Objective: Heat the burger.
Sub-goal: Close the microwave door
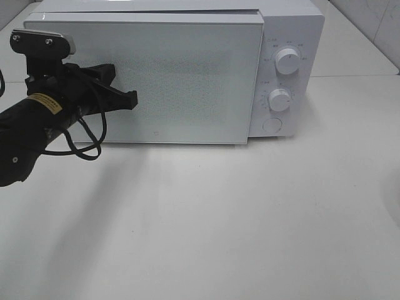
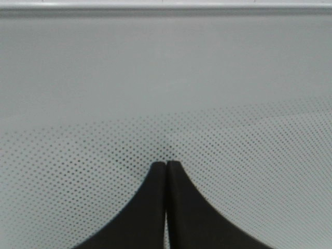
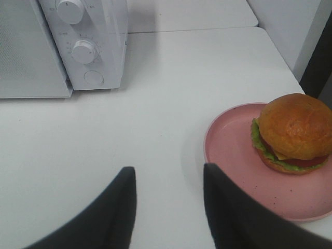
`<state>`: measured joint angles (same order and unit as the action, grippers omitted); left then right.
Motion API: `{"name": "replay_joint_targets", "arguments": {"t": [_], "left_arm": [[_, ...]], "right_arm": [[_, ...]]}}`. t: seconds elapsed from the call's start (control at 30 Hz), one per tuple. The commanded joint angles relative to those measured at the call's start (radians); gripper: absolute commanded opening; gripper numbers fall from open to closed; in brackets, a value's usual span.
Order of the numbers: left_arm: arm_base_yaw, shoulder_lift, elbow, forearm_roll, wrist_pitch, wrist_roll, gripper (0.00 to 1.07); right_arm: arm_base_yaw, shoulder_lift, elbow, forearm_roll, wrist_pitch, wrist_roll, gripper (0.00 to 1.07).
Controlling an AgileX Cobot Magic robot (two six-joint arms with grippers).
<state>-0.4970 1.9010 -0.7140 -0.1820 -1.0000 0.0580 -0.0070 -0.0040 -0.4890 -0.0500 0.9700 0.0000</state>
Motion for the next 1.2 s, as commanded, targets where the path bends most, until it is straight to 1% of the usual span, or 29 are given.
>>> {"name": "replay_joint_targets", "arguments": {"t": [0.03,0.23,0.4,0.47,0.67,0.73,0.77,0.8,0.83,0.87,0.93,0.97,1.03,1.07,1.1,1.17,1.2], "left_arm": [[-0.003,0.007,-0.042,-0.036,-0.01,0.001,0.0],[-0.003,0.007,-0.059,-0.063,-0.011,0.002,0.0],[-0.003,0.008,-0.074,-0.075,-0.009,0.015,0.0],[-0.003,0.019,-0.095,-0.075,-0.007,0.024,0.0],[-0.008,0.051,-0.138,-0.075,0.001,0.024,0.0],[-0.022,0.07,-0.173,-0.099,0.004,0.024,0.0],[-0.022,0.07,-0.173,-0.099,0.004,0.024,0.0],[-0.029,0.089,-0.206,-0.119,0.008,0.027,0.0],[-0.029,0.089,-0.206,-0.119,0.008,0.027,0.0],[-0.039,0.106,-0.235,-0.139,0.009,0.028,0.0],[-0.047,0.114,-0.246,-0.142,0.013,0.028,0.0],[-0.065,0.128,-0.276,-0.144,0.026,0.028,0.0],[-0.074,0.135,-0.291,-0.144,0.035,0.028,0.0],[-0.091,0.148,-0.318,-0.144,0.053,0.029,0.0],[-0.091,0.148,-0.318,-0.144,0.053,0.029,0.0],[-0.114,0.159,-0.339,-0.149,0.056,0.032,0.0],[-0.13,0.159,-0.343,-0.157,0.055,0.042,0.0]], "right_arm": [[-0.005,-0.03,0.0,0.007,-0.006,0.0,0.44],[-0.005,-0.03,0.0,0.007,-0.006,0.0,0.44],[-0.005,-0.03,0.0,0.007,-0.006,0.0,0.44],[-0.005,-0.03,0.0,0.007,-0.006,0.0,0.44],[-0.005,-0.03,0.0,0.007,-0.006,0.0,0.44],[-0.005,-0.03,0.0,0.007,-0.006,0.0,0.44],[-0.005,-0.03,0.0,0.007,-0.006,0.0,0.44],[-0.005,-0.03,0.0,0.007,-0.006,0.0,0.44],[-0.005,-0.03,0.0,0.007,-0.006,0.0,0.44],[-0.005,-0.03,0.0,0.007,-0.006,0.0,0.44],[-0.005,-0.03,0.0,0.007,-0.006,0.0,0.44],[-0.005,-0.03,0.0,0.007,-0.006,0.0,0.44],[-0.005,-0.03,0.0,0.007,-0.006,0.0,0.44],[-0.005,-0.03,0.0,0.007,-0.006,0.0,0.44],[-0.005,-0.03,0.0,0.007,-0.006,0.0,0.44],[-0.005,-0.03,0.0,0.007,-0.006,0.0,0.44],[-0.005,-0.03,0.0,0.007,-0.006,0.0,0.44]]}}
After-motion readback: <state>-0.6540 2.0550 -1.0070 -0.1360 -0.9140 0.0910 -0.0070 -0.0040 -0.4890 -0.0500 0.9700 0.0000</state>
